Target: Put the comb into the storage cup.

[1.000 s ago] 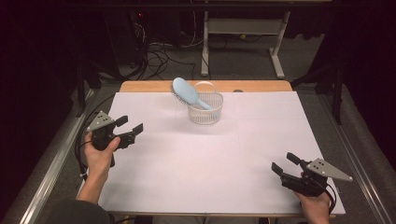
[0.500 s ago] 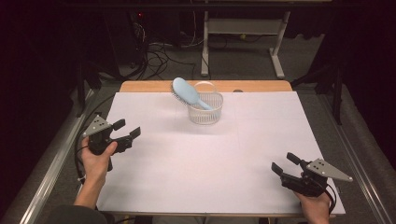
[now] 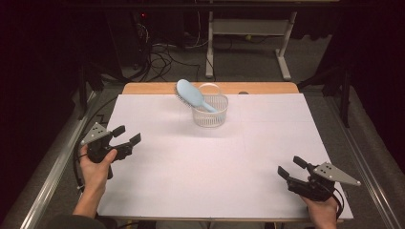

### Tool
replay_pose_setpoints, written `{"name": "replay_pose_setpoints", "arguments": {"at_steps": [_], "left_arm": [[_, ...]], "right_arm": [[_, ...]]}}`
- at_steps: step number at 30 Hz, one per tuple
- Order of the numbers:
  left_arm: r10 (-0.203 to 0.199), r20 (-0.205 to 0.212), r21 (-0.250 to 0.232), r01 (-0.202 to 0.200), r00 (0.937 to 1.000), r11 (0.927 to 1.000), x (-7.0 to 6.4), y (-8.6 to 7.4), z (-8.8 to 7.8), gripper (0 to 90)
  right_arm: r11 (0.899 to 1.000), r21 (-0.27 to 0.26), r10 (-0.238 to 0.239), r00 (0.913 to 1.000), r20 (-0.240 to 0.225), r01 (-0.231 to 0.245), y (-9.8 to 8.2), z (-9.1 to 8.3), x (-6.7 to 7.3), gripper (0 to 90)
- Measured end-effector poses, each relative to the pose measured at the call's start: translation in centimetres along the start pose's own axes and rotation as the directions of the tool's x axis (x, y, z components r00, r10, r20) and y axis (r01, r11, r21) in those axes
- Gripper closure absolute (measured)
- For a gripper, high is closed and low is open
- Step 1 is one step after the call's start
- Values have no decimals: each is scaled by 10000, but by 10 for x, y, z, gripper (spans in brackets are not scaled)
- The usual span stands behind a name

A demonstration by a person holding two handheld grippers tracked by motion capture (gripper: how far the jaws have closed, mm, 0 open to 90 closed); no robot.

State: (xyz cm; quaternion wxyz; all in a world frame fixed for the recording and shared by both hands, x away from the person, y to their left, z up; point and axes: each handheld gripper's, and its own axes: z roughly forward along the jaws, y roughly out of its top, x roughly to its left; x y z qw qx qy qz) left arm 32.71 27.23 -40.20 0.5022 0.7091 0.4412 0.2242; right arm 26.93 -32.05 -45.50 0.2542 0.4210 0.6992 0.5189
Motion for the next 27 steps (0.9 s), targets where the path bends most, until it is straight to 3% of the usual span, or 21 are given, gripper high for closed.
{"name": "replay_pose_setpoints", "arguments": {"at_steps": [27], "left_arm": [[-147,-16,-38,147,9999,9999,-2,-12,-6,277]], "right_arm": [[10000,-15,-6,10000,-18,6,0,0,0,266]]}}
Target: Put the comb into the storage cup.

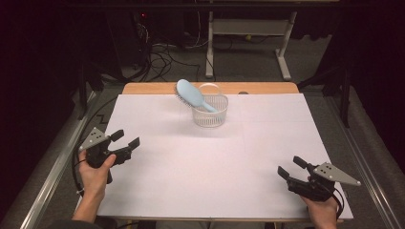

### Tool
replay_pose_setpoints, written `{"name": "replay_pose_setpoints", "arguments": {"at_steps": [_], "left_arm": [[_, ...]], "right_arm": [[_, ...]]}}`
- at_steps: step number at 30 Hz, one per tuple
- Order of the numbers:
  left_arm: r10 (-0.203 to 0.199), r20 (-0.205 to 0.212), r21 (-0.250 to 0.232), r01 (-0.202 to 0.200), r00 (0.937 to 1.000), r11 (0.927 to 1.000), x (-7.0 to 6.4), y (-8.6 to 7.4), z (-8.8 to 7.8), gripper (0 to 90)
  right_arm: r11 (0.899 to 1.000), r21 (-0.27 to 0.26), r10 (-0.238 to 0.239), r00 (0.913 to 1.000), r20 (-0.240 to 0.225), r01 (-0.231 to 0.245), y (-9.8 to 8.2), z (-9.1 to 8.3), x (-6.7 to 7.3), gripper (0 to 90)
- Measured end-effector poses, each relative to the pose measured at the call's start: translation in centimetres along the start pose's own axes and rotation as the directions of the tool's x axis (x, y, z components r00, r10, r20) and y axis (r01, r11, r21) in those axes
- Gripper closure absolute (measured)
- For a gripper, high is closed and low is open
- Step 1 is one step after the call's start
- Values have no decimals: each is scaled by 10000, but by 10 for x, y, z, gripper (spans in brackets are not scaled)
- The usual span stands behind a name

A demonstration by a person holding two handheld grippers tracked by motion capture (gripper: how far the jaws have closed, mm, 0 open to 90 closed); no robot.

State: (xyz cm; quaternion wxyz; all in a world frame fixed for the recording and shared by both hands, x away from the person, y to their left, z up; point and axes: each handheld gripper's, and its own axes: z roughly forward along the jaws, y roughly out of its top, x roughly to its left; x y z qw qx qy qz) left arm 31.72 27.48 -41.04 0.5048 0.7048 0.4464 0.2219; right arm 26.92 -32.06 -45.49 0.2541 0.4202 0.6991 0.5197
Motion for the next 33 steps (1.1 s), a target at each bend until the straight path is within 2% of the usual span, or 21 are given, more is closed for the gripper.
{"name": "replay_pose_setpoints", "arguments": {"at_steps": [14,24,33], "left_arm": [[27,-25,23,-27,10000,10000,-2,-6,-2,258],[250,10,172,-250,9997,9995,-6,-11,-2,246],[217,34,206,-218,9998,9996,-7,-17,-2,239]], "right_arm": [[10000,2,5,10000,8,-5,0,0,0,266],[10000,8,-6,10000,8,6,0,0,0,266],[10000,-3,39,10000,23,-39,0,0,0,266]]}}
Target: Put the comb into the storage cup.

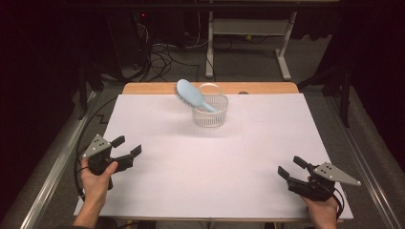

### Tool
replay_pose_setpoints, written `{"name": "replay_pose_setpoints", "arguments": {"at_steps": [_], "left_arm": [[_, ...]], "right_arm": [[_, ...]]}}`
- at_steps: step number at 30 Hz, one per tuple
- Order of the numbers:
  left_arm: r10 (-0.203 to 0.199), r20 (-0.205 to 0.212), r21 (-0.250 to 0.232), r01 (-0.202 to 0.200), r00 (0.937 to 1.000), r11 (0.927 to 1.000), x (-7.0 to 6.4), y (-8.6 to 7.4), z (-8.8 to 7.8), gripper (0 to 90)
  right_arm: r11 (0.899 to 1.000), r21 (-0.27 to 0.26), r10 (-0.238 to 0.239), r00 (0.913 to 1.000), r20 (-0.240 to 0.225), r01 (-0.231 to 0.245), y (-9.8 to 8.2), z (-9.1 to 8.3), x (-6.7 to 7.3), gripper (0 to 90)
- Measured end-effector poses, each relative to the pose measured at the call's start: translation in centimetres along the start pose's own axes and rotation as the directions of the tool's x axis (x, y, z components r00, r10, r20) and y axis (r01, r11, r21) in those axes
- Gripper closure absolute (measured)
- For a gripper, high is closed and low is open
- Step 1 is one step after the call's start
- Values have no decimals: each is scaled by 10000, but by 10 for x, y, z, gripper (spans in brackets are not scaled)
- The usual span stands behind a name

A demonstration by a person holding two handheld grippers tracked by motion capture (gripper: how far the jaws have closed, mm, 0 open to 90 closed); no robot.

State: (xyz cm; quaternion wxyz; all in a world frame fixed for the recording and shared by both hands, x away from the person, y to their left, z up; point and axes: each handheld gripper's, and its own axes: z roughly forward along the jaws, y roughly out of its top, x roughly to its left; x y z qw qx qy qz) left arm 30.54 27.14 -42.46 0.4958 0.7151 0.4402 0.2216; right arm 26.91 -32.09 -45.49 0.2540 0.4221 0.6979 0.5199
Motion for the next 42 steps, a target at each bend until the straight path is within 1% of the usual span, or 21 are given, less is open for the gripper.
{"name": "replay_pose_setpoints", "arguments": {"at_steps": [5,11,19,23,28,38,42], "left_arm": [[36,-18,-46,-36,10000,10000,-1,-2,-3,238],[47,-13,-8,-47,10000,10000,-1,-6,-4,234],[-47,-47,64,47,10000,10000,-1,-15,-6,234],[-54,-86,64,55,9999,10000,-1,-17,-7,233],[157,-43,410,-155,9999,9990,-1,-19,-5,234],[-43,-97,464,47,9999,9989,2,-25,-7,227],[-26,-143,480,33,9999,9988,3,-27,-9,226]], "right_arm": [[10000,12,-50,10000,-20,50,0,0,1,266],[10000,18,8,10000,23,-8,0,0,0,266],[10000,-17,12,10000,31,-12,0,-1,0,266],[10000,0,6,10000,-16,-6,0,-1,0,266],[10000,-7,1,10000,16,-1,0,0,0,266],[10000,1,41,10000,28,-41,0,-1,0,266],[10000,-5,22,10000,38,-22,0,-1,0,266]]}}
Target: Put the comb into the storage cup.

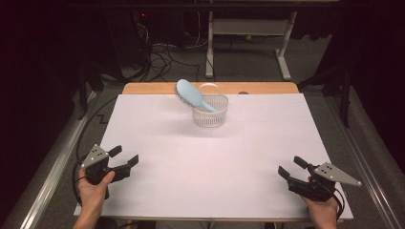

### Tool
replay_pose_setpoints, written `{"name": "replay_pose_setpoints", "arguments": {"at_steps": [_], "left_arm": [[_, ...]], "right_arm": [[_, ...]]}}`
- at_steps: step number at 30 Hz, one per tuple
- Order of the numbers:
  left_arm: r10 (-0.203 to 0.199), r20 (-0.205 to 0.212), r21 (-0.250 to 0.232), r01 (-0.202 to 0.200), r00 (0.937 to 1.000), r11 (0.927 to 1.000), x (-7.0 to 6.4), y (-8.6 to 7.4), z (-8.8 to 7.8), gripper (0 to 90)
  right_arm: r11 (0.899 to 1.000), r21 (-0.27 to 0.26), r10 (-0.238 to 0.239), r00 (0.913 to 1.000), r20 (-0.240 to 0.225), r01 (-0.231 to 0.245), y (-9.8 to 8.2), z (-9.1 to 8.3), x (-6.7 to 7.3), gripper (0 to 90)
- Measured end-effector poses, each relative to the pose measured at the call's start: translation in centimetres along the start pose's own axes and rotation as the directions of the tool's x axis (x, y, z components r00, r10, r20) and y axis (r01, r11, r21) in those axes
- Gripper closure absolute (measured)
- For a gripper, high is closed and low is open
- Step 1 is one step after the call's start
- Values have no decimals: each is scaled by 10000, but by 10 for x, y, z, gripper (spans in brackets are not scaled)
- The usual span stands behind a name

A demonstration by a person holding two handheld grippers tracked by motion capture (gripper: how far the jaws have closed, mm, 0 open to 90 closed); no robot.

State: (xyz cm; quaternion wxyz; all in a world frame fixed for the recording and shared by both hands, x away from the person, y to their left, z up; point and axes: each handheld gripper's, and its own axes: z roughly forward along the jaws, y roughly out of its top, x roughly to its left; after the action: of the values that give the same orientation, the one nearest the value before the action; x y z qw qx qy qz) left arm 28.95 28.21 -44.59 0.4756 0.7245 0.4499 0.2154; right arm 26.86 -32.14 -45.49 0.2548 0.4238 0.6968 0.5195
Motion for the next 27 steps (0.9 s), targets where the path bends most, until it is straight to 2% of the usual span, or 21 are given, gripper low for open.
{"name": "replay_pose_setpoints", "arguments": {"at_steps": [18,27], "left_arm": [[-245,-62,182,246,9997,9995,6,-10,-3,218],[-375,-103,80,375,9992,9993,10,-13,-3,219]], "right_arm": [[10000,11,48,10000,-8,-48,0,0,-1,266],[10000,-29,69,10000,12,-69,0,-1,0,266]]}}
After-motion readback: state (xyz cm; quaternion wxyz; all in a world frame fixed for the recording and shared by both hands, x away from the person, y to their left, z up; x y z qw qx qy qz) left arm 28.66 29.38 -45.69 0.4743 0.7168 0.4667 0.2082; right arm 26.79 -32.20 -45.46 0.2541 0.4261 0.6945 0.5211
